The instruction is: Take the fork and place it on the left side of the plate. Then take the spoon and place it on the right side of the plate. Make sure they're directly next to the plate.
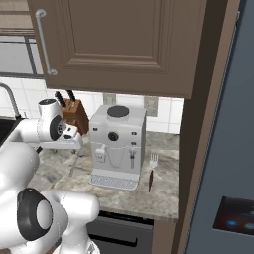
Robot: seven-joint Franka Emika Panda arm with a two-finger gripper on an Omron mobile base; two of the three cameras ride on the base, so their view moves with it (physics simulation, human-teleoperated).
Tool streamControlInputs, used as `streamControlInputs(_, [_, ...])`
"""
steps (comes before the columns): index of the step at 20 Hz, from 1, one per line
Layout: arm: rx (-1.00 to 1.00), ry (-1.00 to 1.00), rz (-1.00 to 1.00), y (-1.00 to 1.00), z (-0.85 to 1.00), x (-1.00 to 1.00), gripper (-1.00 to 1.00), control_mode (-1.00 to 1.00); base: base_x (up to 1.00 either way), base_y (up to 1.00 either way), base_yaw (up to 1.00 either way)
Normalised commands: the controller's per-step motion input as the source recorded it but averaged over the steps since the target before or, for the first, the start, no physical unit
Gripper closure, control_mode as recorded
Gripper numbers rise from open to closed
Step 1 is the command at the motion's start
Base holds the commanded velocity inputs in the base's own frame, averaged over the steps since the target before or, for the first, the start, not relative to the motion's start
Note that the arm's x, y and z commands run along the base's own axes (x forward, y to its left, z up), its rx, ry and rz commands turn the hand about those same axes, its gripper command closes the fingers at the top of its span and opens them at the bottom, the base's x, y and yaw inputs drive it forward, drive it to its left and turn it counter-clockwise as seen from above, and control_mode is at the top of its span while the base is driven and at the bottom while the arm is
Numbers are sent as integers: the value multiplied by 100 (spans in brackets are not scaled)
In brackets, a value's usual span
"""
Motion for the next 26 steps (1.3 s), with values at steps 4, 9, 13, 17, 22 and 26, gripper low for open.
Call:
streamControlInputs(4, [0, 0, 0, 0, 0, 0, -100, -100, 0, 0, 0])
streamControlInputs(9, [0, 0, 0, 0, -1, 0, -100, -100, 0, 0, 0])
streamControlInputs(13, [0, 0, 0, 0, -4, 0, -100, -100, 0, 0, 0])
streamControlInputs(17, [0, 0, 0, -2, -33, 0, -100, -100, 0, 0, 0])
streamControlInputs(22, [0, 2, 0, -13, -45, 2, -100, -100, 0, 0, 0])
streamControlInputs(26, [-8, 0, 0, -8, -35, 4, -100, -100, 0, 0, 0])
